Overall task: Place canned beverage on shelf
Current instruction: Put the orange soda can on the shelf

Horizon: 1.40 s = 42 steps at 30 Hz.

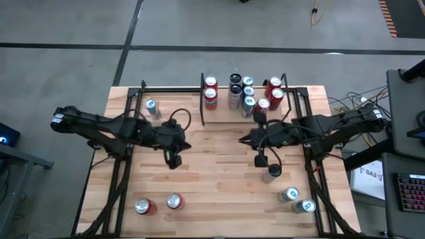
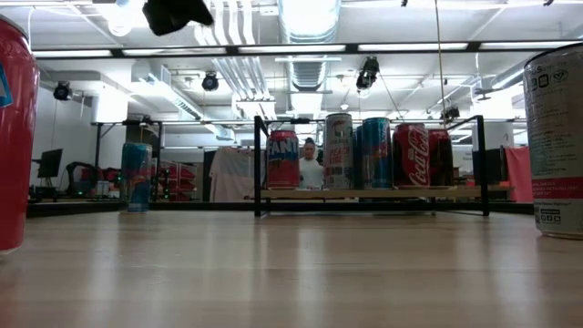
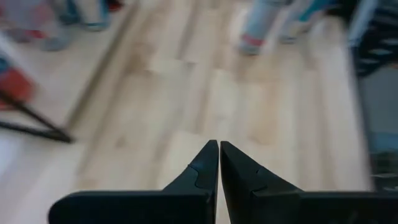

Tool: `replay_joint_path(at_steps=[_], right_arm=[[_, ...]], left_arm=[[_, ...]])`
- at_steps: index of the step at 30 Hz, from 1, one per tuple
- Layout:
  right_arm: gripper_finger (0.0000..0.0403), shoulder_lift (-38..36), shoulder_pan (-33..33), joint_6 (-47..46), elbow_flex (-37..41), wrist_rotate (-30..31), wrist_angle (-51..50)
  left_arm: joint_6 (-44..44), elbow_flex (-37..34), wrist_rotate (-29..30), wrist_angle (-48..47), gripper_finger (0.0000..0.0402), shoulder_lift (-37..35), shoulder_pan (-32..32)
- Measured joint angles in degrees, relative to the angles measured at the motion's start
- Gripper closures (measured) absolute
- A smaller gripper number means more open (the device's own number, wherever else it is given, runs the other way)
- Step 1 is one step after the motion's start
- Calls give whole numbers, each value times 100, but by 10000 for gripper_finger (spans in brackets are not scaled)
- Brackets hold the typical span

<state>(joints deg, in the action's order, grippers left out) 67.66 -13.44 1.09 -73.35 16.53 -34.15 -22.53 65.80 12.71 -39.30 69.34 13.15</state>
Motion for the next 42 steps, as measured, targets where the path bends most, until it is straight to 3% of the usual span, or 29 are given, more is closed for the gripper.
replay_joint_path(at_steps=[10, 17, 23, 29, 35, 38, 42], right_arm=[[390, 0, -194, -135, 205, 1, 157], [390, 0, -196, -316, 355, 0, 323], [390, 2, -194, -408, 440, 0, 326], [390, 2, -194, -424, 491, -2, 334], [390, 2, -194, -417, 516, -2, 332], [390, 2, -194, -413, 516, -2, 333], [390, 2, -194, -406, 518, -2, 332]], left_arm=[[-622, 746, -22, -5, 402, 735, 1519], [-1436, 1600, 154, -1366, 378, 1596, 2211], [-2177, 2374, 129, -2354, 297, 2374, 2628], [-2587, 2893, 156, -3109, 162, 3037, 2775], [-2805, 2880, 186, -3224, 40, 3059, 2770], [-2918, 2819, 129, -3202, 9, 3058, 2780], [-2958, 2577, 110, -2953, 10, 3056, 2827]])
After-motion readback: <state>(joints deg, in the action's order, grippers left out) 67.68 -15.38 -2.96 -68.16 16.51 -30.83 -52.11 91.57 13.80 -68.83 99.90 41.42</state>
